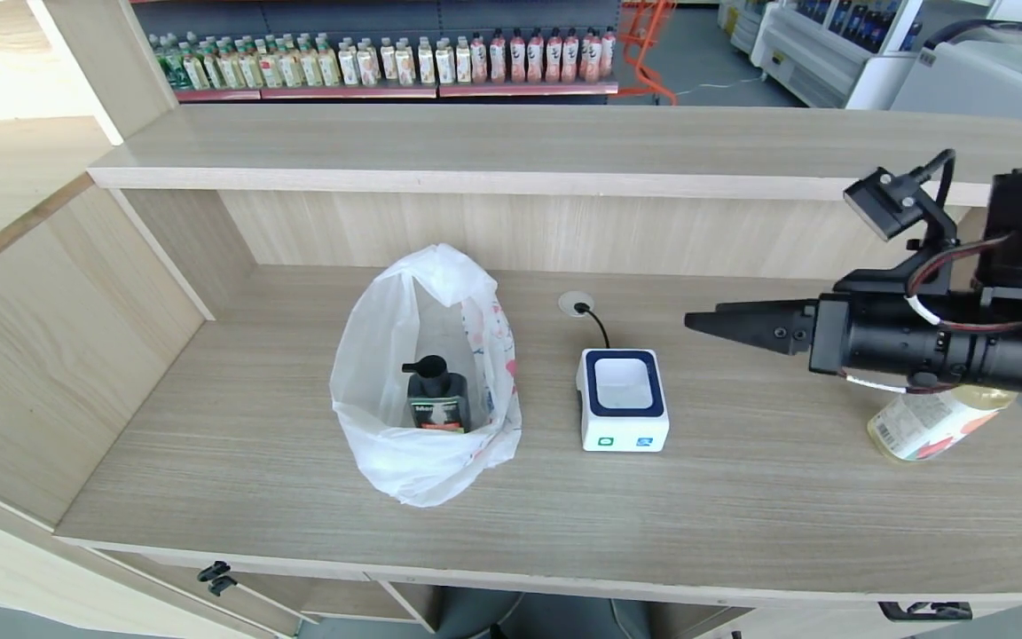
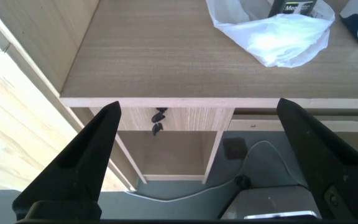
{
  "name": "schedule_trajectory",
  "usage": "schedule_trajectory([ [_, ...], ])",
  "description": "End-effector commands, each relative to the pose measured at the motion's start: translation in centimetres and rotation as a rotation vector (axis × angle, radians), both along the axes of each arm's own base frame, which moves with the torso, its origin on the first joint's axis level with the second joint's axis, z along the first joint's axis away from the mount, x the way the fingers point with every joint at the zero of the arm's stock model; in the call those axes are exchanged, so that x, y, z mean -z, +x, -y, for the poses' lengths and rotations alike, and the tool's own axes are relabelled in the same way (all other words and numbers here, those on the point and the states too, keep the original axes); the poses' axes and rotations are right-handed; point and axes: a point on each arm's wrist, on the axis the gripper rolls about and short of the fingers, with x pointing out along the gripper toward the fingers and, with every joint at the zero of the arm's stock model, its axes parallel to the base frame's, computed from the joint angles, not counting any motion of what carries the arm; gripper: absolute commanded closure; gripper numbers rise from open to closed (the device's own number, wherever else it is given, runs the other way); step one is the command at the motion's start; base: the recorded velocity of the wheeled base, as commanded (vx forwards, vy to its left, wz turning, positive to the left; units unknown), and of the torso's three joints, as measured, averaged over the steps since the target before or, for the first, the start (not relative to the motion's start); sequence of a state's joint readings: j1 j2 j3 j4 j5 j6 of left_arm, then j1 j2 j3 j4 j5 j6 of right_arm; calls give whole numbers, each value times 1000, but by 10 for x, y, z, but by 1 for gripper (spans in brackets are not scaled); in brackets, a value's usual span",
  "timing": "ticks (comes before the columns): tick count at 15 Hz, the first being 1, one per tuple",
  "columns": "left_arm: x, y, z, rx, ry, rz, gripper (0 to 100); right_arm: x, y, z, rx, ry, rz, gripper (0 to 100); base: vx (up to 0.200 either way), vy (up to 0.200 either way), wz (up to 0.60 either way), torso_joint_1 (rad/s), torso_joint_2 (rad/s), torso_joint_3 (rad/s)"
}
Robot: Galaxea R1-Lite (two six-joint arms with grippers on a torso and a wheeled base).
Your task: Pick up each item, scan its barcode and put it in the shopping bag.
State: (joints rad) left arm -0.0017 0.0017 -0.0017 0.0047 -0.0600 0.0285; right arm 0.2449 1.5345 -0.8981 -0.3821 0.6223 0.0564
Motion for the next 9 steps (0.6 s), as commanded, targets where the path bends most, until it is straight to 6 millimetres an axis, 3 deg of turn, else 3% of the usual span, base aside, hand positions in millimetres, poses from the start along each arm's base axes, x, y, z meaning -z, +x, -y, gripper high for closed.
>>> schedule_trajectory([
  [1,0,0,0,0,1,0,0,-1,-68,59,561,-349,-5,0,0,0,0,0,0,0],
  [2,0,0,0,0,1,-1,0,3,-82,62,710,-332,-49,0,0,0,0,0,0,0],
  [4,0,0,0,0,-1,0,0,-2,-104,65,777,-296,-12,0,0,0,0,0,0,0],
  [9,0,0,0,0,-1,0,0,-4,-133,70,826,-267,40,0,0,0,0,0,0,0],
])
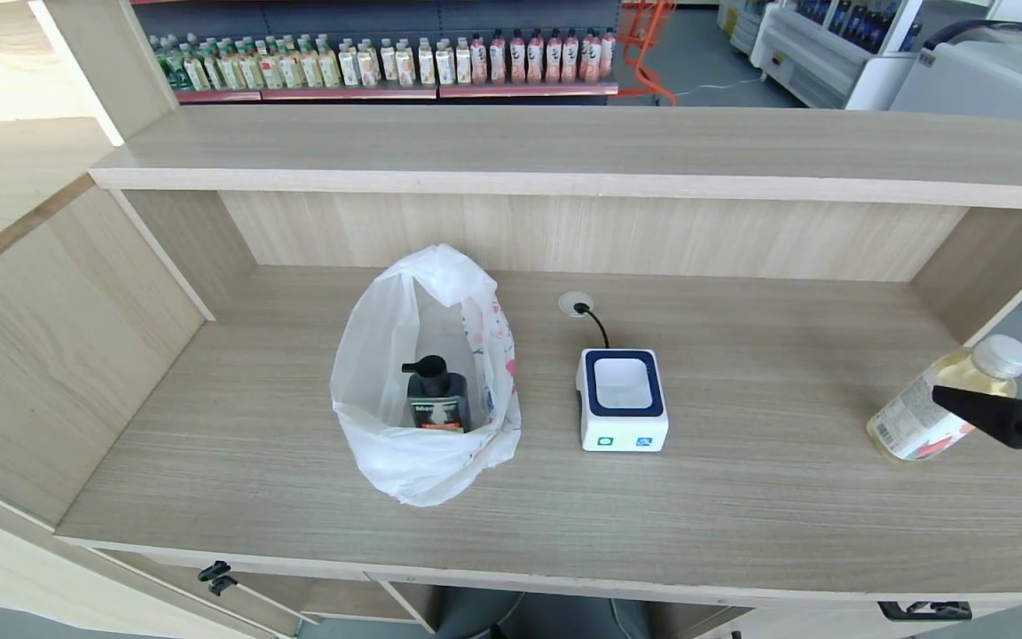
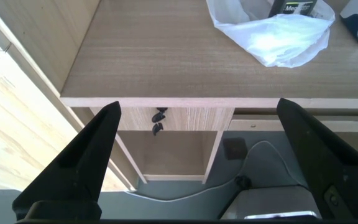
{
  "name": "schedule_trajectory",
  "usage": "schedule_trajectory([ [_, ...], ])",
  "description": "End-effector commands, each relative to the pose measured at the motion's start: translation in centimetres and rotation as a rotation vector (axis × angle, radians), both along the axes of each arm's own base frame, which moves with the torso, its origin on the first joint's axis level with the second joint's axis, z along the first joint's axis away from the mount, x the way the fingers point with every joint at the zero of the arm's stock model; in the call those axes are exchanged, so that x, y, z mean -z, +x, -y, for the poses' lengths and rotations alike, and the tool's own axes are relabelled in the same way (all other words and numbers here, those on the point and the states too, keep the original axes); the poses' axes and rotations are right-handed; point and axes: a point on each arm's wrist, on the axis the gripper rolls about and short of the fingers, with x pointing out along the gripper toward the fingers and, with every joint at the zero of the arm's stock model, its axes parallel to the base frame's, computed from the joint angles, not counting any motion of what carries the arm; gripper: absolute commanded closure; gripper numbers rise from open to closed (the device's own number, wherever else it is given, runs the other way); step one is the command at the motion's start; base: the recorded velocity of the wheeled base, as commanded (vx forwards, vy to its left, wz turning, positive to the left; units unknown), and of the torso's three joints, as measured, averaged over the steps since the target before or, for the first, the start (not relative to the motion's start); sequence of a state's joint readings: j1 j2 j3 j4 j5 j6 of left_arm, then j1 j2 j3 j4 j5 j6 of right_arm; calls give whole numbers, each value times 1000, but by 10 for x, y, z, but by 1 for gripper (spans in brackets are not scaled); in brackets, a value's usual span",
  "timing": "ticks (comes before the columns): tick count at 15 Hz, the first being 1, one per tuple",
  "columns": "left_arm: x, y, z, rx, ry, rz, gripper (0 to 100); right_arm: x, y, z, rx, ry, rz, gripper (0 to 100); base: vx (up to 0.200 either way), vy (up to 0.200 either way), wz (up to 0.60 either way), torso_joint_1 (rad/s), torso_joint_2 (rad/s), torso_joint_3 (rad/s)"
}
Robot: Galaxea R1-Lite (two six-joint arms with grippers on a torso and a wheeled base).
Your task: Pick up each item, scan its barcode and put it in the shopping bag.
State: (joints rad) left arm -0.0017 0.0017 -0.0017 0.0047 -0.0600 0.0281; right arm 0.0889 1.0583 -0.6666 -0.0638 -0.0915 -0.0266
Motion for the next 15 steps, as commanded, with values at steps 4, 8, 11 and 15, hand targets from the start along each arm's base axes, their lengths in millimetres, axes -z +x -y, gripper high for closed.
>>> schedule_trajectory([
  [4,0,0,0,0,0,0,0,-13,-18,5,27,6,67,0,0,0,0,0,0,0],
  [8,0,0,0,0,0,0,0,-10,-34,7,43,5,41,0,-150,0,0,5,1,3],
  [11,0,0,0,0,0,0,0,-9,-35,10,66,4,35,0,-133,0,0,2,11,0],
  [15,0,0,0,0,0,0,0,-6,-29,13,104,27,13,0,0,-100,0,4,2,1],
])
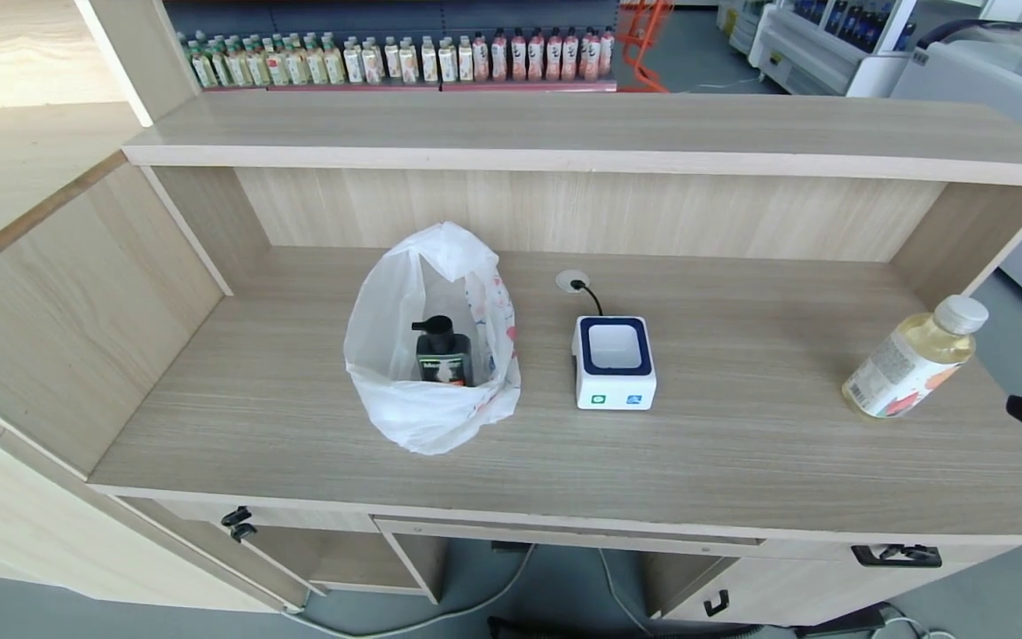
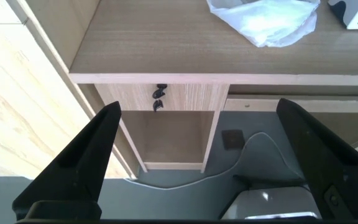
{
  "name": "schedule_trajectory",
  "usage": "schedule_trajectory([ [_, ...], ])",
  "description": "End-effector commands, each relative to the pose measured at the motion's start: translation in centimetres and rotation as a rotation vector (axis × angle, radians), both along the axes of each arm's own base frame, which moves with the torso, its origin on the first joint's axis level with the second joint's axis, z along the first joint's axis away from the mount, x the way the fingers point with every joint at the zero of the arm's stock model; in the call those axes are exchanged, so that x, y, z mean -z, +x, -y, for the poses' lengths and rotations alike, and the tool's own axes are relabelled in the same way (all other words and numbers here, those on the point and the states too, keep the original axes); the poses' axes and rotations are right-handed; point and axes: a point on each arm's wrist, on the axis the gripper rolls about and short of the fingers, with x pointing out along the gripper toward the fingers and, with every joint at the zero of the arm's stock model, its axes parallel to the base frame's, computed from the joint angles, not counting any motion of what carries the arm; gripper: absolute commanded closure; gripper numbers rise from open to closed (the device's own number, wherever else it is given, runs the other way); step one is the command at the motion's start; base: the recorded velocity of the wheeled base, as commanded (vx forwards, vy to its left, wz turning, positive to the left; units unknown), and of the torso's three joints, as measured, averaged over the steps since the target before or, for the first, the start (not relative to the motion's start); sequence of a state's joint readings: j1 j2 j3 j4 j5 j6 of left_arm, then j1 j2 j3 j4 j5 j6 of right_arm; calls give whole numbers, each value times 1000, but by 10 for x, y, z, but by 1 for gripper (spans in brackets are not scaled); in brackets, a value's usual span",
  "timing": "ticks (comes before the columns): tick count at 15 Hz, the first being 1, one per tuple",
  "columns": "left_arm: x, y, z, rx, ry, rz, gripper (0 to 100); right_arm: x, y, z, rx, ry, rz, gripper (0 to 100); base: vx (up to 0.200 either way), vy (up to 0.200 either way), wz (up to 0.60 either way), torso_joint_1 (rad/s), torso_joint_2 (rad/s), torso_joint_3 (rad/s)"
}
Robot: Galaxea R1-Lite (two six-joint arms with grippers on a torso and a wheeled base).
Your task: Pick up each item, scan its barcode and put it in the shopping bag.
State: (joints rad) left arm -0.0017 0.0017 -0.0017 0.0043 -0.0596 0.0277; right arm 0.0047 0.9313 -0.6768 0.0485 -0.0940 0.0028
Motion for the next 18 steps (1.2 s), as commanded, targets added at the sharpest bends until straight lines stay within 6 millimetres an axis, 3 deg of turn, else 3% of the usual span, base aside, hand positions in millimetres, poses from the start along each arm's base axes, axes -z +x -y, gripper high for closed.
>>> schedule_trajectory([
  [1,0,0,0,0,1,0,0,2,6,1,17,12,-19,0,0,-200,0,2,-2,-2],
  [15,0,0,0,0,3,0,0,11,25,4,47,39,-98,0,0,-186,0,3,2,4],
  [18,0,0,0,0,0,0,0,12,51,-2,40,142,-114,0,0,0,0,0,0,0],
])
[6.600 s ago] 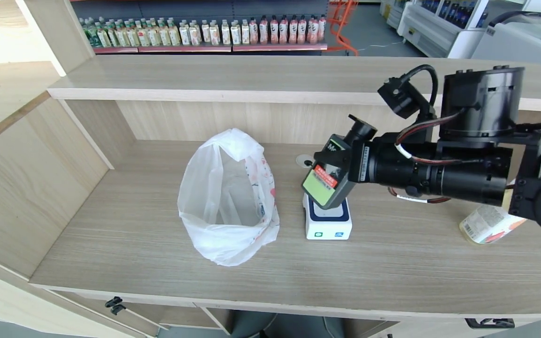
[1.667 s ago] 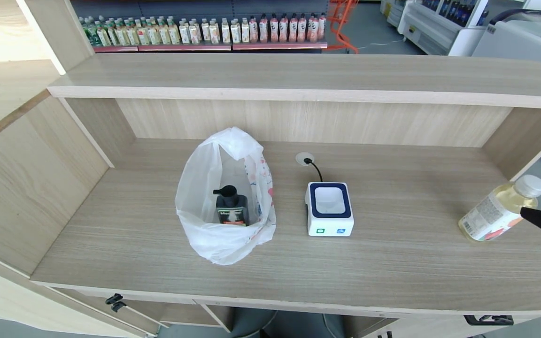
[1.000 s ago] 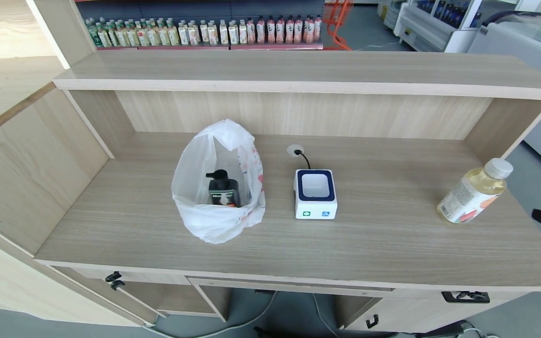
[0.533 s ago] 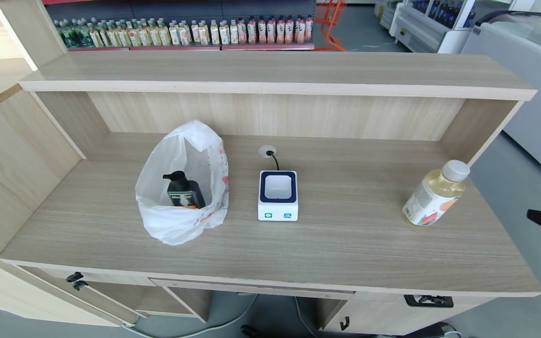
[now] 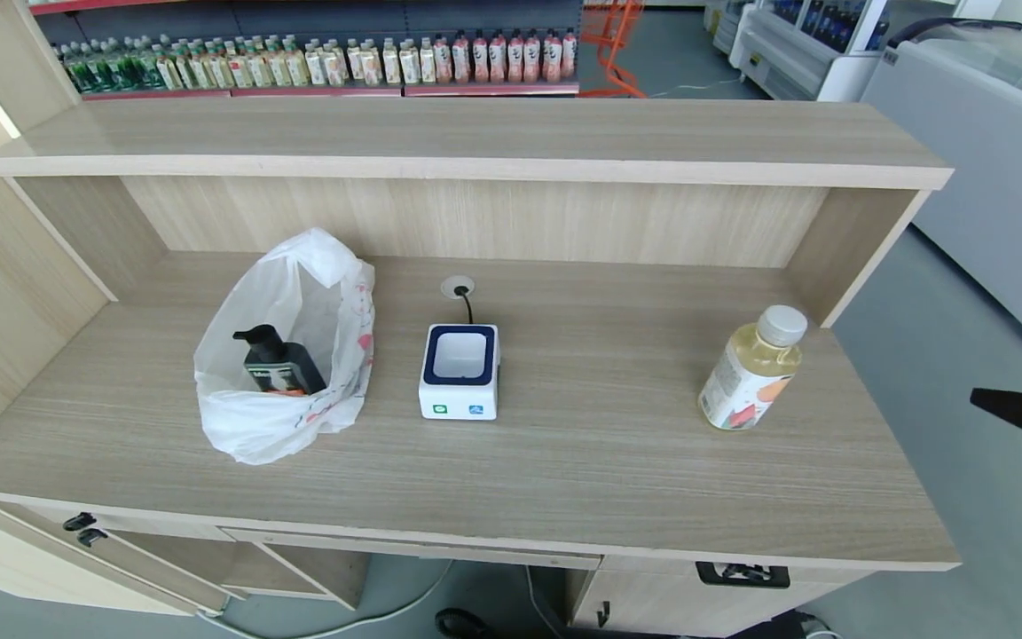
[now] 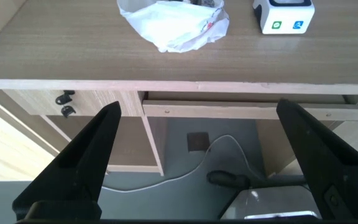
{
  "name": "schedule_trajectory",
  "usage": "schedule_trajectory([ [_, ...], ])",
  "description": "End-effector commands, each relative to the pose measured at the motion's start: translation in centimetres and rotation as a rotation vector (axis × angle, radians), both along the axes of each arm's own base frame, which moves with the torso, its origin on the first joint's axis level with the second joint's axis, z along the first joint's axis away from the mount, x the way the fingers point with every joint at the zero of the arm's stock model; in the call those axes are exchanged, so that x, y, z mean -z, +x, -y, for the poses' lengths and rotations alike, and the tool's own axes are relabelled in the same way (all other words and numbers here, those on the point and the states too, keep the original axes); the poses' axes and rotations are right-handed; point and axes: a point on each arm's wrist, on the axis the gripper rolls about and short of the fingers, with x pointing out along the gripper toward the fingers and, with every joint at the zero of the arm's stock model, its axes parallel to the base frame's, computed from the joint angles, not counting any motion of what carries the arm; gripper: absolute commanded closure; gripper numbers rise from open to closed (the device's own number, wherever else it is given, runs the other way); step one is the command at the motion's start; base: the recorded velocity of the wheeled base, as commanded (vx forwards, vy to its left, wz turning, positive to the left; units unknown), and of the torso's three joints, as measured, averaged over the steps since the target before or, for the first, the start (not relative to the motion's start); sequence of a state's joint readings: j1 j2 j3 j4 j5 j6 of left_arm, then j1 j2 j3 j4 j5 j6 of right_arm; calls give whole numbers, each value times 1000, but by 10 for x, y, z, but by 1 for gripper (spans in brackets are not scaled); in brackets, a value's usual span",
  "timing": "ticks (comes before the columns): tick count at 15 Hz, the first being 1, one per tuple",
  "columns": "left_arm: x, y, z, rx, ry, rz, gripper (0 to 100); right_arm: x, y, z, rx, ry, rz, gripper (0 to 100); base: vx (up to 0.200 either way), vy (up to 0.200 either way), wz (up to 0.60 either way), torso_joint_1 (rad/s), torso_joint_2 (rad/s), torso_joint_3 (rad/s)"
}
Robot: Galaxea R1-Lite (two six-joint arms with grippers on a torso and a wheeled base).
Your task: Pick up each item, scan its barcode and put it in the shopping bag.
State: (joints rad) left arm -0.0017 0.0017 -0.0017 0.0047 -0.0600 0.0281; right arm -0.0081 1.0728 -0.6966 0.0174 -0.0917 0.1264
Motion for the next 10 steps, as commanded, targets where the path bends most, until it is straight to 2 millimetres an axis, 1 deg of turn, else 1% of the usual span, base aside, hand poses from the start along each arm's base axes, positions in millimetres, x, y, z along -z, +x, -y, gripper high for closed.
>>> schedule_trajectory([
  [1,0,0,0,0,0,0,0,7,30,-4,10,71,-66,0,0,0,0,0,0,0],
  [2,0,0,0,0,0,0,0,10,37,-5,16,90,-79,0,0,0,0,0,0,0],
  [3,0,0,0,0,0,0,0,16,53,-8,6,107,-86,0,0,0,0,0,0,0],
  [4,0,0,0,0,0,0,0,18,57,-10,-2,110,-88,0,0,0,0,0,0,0],
  [5,0,0,0,0,0,-1,0,26,75,-17,-23,125,-84,0,0,0,0,0,0,0],
  [6,0,0,0,0,0,0,0,29,84,-23,-44,127,-70,0,0,0,0,0,0,0],
  [7,0,0,0,0,0,0,0,37,102,-34,-85,126,-48,0,0,0,0,0,0,0],
  [10,0,0,0,0,0,0,0,56,124,-55,-146,116,-56,0,0,0,0,0,0,0],
])
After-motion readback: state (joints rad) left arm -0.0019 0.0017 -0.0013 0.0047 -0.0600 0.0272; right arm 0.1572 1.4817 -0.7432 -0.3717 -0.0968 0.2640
